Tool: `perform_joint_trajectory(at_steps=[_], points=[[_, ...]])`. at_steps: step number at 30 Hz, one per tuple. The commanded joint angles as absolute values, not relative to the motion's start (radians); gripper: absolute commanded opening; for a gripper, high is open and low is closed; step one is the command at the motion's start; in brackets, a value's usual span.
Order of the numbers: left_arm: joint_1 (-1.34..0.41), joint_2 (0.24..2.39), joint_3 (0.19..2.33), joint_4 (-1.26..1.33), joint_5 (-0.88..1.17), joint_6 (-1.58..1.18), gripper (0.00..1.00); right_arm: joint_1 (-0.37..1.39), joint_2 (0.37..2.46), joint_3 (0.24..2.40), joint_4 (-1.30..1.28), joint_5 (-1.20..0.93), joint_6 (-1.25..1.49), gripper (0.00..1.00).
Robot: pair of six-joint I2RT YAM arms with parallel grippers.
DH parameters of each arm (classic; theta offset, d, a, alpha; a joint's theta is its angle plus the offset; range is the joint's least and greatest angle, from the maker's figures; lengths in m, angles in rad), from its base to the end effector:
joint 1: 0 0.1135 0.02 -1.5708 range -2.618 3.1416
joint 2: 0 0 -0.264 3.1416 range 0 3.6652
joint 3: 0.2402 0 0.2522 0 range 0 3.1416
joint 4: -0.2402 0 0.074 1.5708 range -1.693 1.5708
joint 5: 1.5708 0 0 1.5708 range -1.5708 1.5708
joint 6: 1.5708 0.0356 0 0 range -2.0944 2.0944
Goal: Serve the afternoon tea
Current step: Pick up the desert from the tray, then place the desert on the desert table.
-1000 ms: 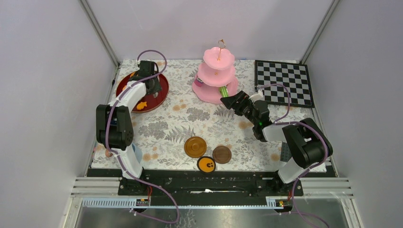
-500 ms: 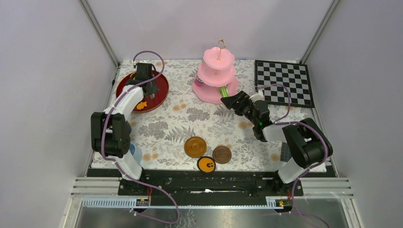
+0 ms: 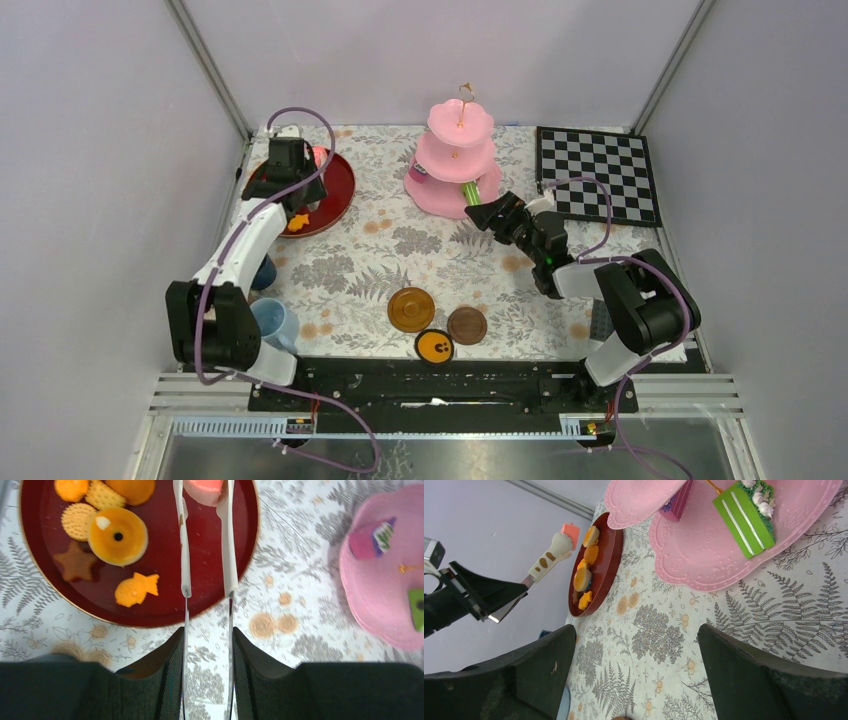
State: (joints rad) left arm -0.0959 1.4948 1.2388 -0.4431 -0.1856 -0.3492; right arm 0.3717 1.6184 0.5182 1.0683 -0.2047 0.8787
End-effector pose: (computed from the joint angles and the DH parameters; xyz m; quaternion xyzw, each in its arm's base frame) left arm 0.3346 -0.0256 0.3026 -0.1528 0.8904 -0.0109 0.4285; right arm 0.2824 0.1178 0.1826 0.1104 0.7095 0.4646 0.5182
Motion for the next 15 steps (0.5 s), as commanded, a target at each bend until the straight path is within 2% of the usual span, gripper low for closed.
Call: perform_joint_trajectory(at_steps=[1,10,15], points=[[-0.122,1.365,1.177,-0.423,-0.009,-0.297,0.00,0.354,1.539,0.511,1.057,-0.201,0.824,0.98],[-0.467,1.215,0.991,-0.439,-0.106,-0.306,0.00,0.312,1.245,0.489,0.747,0.006,0.626,0.98],[-0.595,1.259,0.987,-0.372,-0.148,-0.335,0.00,0.281,1.146,0.458,0.684,0.109,0.557,0.98]])
